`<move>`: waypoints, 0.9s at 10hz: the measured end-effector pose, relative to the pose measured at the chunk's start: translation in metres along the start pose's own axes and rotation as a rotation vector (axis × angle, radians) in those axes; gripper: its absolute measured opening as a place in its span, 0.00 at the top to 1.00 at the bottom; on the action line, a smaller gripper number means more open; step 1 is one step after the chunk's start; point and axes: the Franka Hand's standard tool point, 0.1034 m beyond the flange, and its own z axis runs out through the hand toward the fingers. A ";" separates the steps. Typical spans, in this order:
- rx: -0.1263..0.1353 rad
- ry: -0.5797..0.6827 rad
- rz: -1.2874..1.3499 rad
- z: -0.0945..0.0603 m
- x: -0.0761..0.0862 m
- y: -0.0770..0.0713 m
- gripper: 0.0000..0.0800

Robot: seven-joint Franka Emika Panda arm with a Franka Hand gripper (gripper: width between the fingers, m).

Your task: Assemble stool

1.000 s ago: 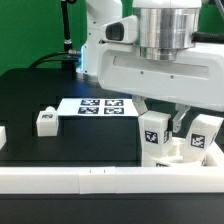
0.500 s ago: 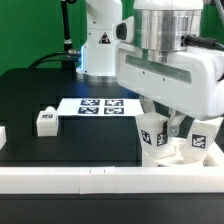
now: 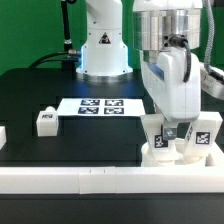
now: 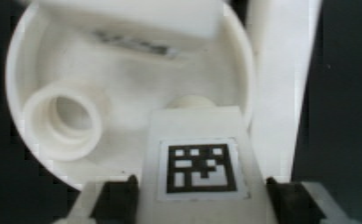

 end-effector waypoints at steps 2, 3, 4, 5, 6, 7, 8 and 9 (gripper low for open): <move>0.000 -0.002 0.130 0.000 -0.001 0.000 0.58; 0.000 -0.006 0.204 0.000 -0.001 0.000 0.58; 0.000 -0.007 0.257 0.000 -0.002 0.000 0.58; 0.000 -0.010 0.349 0.001 -0.004 0.000 0.58; 0.002 -0.010 0.476 0.001 -0.007 -0.002 0.58; 0.007 -0.016 0.510 0.002 -0.009 -0.003 0.58; 0.022 -0.040 0.549 0.002 -0.013 -0.005 0.58; 0.056 -0.065 0.619 0.003 -0.019 -0.007 0.58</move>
Offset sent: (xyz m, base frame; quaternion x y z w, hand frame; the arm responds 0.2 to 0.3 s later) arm 0.0000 0.0000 0.0000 0.0000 0.0000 0.1938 0.9810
